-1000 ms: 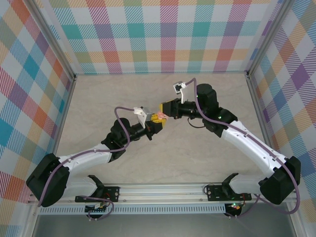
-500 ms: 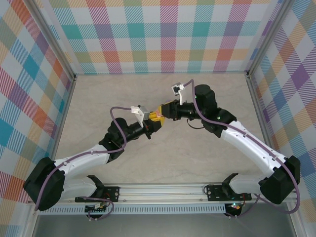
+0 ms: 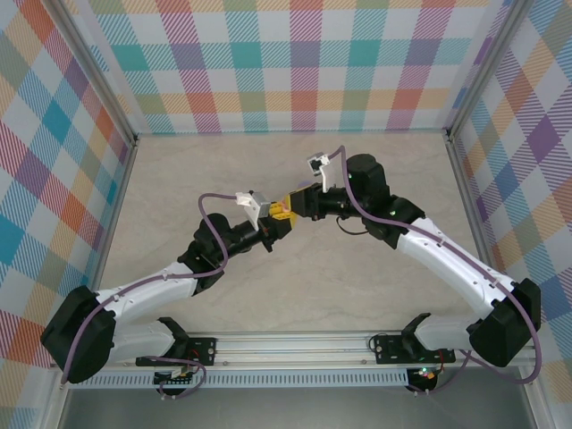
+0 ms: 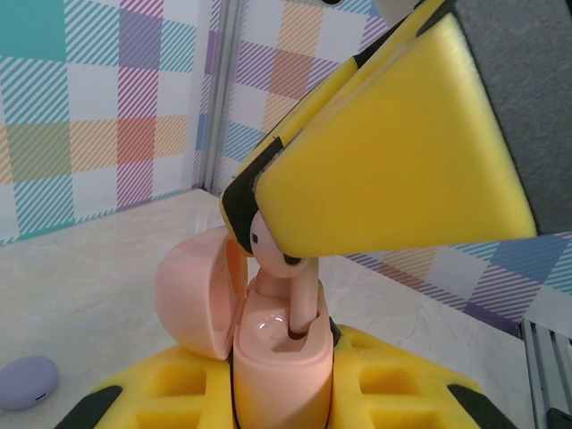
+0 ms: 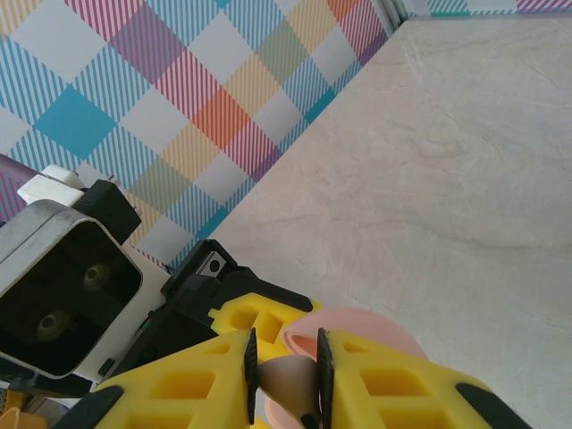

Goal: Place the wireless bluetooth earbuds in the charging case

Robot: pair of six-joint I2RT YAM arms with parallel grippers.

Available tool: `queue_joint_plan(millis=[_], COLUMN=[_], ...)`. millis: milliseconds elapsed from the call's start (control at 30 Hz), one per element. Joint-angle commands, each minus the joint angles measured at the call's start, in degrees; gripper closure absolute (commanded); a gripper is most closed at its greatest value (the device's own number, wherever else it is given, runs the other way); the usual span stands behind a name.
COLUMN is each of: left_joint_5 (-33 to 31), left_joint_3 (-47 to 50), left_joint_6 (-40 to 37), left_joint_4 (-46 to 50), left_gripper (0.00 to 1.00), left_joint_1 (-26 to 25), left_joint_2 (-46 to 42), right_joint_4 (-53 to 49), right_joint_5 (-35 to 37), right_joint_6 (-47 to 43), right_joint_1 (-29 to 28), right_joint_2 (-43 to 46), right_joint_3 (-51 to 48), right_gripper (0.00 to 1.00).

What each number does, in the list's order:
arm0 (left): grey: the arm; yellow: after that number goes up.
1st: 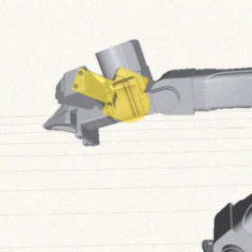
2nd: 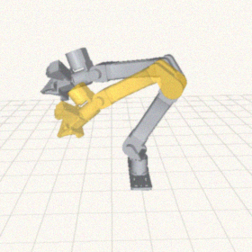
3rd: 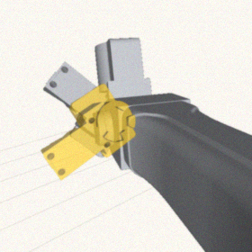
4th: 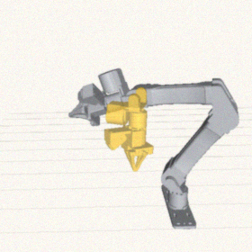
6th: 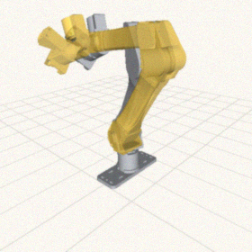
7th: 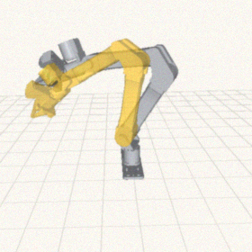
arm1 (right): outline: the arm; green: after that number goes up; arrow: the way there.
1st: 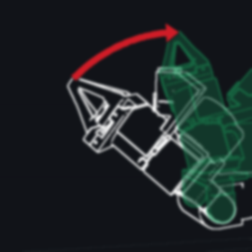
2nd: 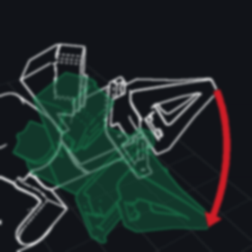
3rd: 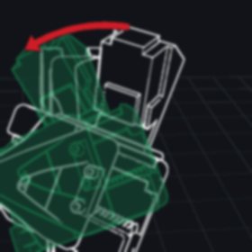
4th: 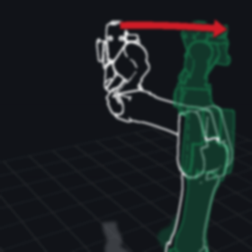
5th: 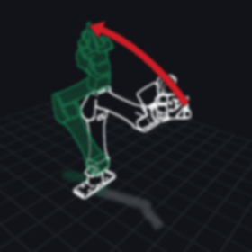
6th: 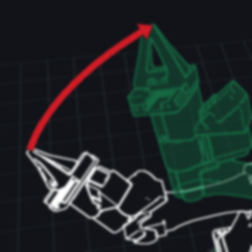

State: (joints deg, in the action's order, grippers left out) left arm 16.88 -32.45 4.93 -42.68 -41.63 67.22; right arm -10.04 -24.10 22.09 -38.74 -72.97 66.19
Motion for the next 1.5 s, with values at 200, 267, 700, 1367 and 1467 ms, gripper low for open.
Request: queue_joint_plan(millis=[200,267,700,1367,1467], left_joint_5=[0.1,-0.1,-0.3,14.9,16.4], left_joint_3=[-1.0,-0.9,-1.6,-4.5,-4.6], left_joint_6=[-1.0,-0.9,-1.1,0.6,2.5], left_joint_4=[-1.4,-1.3,1.4,0.8,-2.5], left_gripper=[0.84,0.84,0.84,0.84,0.84], left_joint_1=[-0.8,-0.8,-0.8,-0.8,-0.8], left_joint_2=[-1.7,-2.1,-2.4,-4.5,-3.0], right_joint_4=[-1.3,-2.0,-4.2,-10.1,-8.4], right_joint_5=[0.4,0.6,5.5,-0.7,-4.6], right_joint_6=[-1.5,-1.8,-2.8,-5.0,-5.3], right_joint_1=[-0.7,-0.9,-1.3,10.1,10.3], right_joint_2=[-0.6,-0.8,1.2,2.0,2.0], right_joint_3=[2.1,2.3,2.4,-0.6,-1.5], right_gripper=[0.73,0.71,0.56,0.76,0.78])
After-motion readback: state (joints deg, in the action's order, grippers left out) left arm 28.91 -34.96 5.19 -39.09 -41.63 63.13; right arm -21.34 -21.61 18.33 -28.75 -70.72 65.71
